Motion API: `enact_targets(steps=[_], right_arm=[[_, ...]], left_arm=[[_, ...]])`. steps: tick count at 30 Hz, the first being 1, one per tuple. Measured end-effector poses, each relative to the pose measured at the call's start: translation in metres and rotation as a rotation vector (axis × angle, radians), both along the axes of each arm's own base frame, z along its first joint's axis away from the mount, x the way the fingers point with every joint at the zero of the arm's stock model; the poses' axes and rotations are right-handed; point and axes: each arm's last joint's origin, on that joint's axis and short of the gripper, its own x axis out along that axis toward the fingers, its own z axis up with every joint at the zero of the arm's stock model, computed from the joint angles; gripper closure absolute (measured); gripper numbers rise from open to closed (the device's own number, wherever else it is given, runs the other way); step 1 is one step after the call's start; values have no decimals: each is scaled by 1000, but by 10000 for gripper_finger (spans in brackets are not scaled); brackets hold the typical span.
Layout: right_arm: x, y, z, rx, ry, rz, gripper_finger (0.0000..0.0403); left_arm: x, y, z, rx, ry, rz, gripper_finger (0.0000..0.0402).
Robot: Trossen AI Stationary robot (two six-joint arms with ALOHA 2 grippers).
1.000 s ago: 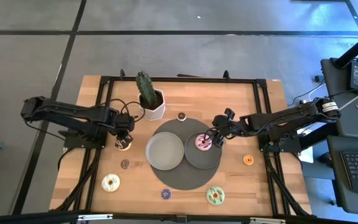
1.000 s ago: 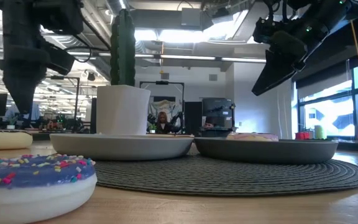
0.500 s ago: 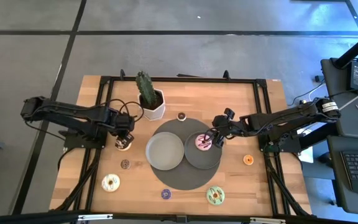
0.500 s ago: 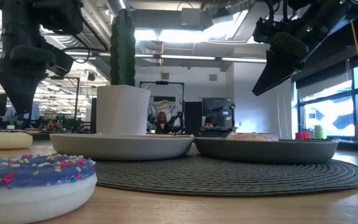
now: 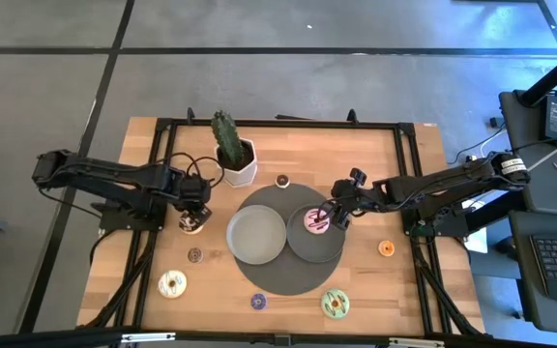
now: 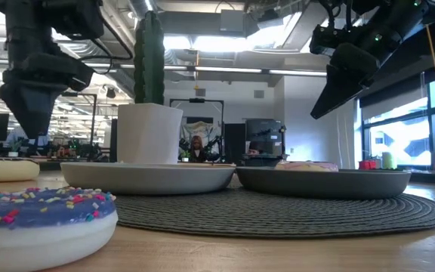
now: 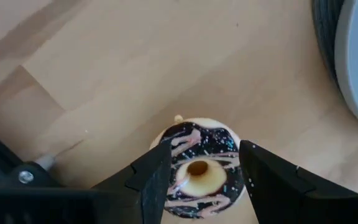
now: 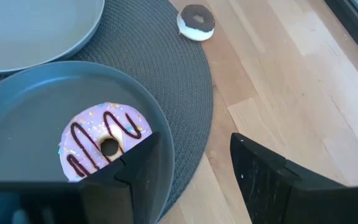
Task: Pick & Place donuts
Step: Put the large black donut on the dark gray plate
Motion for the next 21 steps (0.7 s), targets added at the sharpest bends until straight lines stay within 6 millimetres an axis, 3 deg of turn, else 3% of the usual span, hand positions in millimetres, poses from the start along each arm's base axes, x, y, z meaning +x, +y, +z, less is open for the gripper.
enact_targets(steps=[8, 21], right_arm=[[0, 0, 0, 0, -1, 0, 209], [0, 0, 0, 2, -3, -3, 209]], left_arm=[[-10, -2, -20, -60, 86, 46, 231], [-14, -2, -33, -66, 128, 11, 262]])
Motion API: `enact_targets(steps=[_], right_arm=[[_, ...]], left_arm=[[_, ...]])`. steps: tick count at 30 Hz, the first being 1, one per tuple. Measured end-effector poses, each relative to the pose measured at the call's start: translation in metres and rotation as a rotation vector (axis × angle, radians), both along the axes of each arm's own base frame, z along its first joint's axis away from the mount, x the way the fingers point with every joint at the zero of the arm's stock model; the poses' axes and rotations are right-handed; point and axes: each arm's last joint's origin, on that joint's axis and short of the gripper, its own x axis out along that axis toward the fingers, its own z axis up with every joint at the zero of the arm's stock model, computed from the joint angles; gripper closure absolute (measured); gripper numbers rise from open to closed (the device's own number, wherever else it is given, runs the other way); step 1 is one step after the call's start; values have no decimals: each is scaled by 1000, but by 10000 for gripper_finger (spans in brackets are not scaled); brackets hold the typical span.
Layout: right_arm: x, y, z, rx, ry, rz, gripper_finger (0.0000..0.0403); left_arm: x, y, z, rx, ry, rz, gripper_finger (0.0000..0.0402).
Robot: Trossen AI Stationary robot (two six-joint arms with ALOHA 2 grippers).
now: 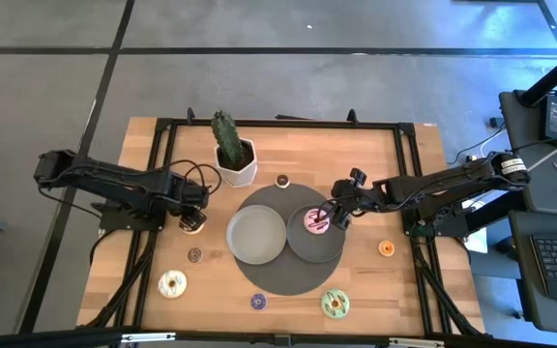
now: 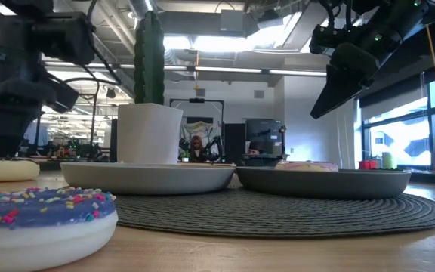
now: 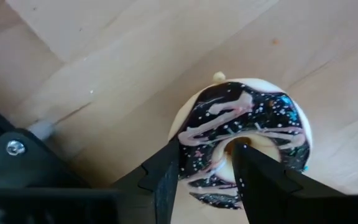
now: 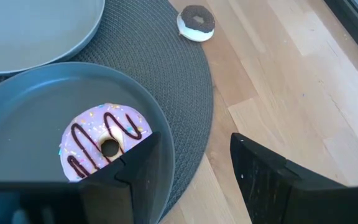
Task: Pick & Place donuts
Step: Put the large black donut on the dark gray plate
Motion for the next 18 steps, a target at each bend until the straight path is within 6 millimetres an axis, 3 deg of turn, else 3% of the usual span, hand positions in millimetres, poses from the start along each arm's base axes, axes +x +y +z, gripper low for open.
enact_targets(steps=[9, 18], right_arm=[[0, 0, 0, 0, 0, -1, 209], [0, 0, 0, 0, 1, 0, 209]], left_arm=[[1, 0, -3, 2, 27, -1, 295], [5, 0, -11, 0, 89, -28, 303]])
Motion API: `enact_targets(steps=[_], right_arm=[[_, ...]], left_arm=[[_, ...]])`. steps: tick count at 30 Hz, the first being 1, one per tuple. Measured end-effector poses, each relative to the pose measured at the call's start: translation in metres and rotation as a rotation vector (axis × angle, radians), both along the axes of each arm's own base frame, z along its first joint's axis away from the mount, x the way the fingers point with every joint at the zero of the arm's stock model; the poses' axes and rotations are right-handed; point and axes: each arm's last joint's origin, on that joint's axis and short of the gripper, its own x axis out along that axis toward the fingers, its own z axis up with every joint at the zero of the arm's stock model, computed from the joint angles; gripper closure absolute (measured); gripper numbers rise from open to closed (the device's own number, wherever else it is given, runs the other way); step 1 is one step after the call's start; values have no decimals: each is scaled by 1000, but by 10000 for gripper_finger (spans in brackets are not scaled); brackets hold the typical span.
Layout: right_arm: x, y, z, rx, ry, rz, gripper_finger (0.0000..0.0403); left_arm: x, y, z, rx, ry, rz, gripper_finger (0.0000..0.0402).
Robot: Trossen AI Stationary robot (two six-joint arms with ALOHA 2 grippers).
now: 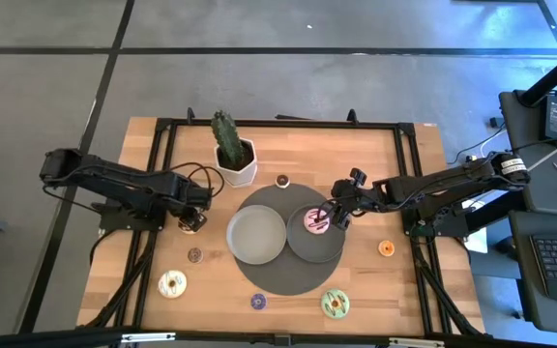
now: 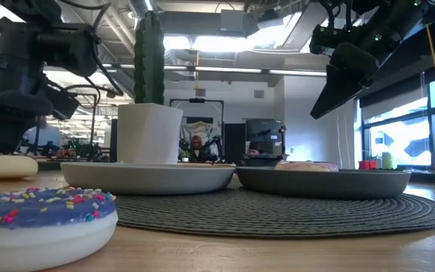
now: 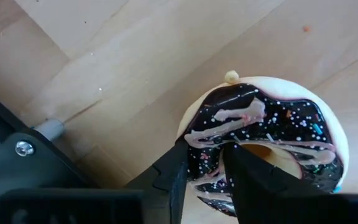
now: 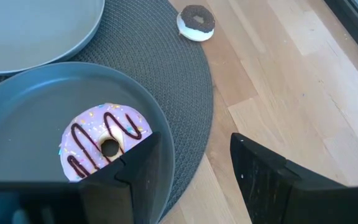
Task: Pick & Place donuts
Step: Put the large black donut on the dark gray plate
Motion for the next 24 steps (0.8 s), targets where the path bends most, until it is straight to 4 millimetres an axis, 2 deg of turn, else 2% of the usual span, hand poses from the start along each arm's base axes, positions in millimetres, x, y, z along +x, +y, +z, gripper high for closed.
enact_targets(steps=[4, 11, 18, 24], right_arm=[[0, 0, 0, 0, 0, 1, 209], [0, 0, 0, -1, 1, 1, 209], [0, 0, 0, -9, 0, 12, 209], [7, 2, 5, -85, -15, 182, 209]], left_arm=[[0, 0, 0, -5, 2, -3, 323], [7, 0, 10, -5, -31, -74, 391], [31, -1, 46, 50, -178, -129, 396], [63, -15, 74, 97, -483, -239, 398]])
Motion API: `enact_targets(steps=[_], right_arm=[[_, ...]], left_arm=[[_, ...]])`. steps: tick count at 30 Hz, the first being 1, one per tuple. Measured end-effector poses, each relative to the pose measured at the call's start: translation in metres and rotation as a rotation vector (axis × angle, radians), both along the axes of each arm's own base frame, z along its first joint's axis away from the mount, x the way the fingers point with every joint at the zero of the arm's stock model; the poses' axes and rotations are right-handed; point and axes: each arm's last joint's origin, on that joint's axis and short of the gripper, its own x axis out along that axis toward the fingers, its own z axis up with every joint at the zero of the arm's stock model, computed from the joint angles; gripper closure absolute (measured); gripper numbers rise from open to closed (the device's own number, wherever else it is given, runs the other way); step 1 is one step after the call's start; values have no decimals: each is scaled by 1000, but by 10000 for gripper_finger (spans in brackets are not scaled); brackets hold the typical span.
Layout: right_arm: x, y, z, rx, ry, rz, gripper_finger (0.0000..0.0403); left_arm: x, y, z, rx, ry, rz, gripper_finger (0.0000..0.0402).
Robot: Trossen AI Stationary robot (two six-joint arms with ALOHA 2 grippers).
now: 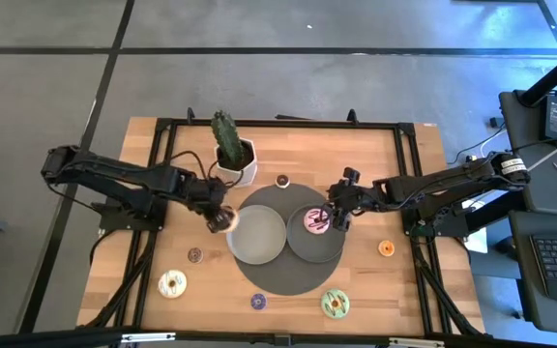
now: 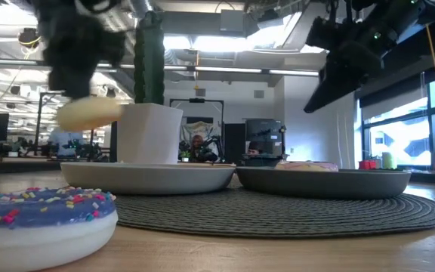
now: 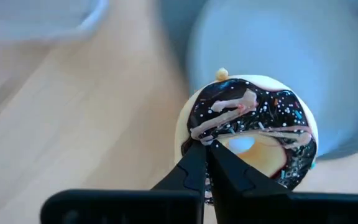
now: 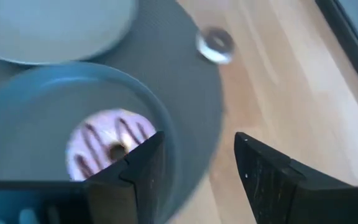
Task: Pick & Place donuts
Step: Put the large black donut on the dark gray plate
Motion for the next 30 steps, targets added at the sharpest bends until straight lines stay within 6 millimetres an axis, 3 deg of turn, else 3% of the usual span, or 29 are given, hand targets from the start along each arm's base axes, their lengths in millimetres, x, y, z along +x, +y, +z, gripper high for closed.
enact_targets(steps=[6, 13, 22, 30], right_arm=[[13, 7, 12, 45, -142, 238, 209], [20, 13, 22, 5, -253, 487, 209], [18, 26, 23, -135, -246, 642, 209], [12, 56, 31, -313, -230, 748, 209]], left_arm=[[34, -21, -7, 16, -165, -126, 399], [81, -39, -9, 96, -67, -183, 399], [153, -55, 16, 127, -51, -341, 399], [186, -50, 29, 182, 9, -325, 399]])
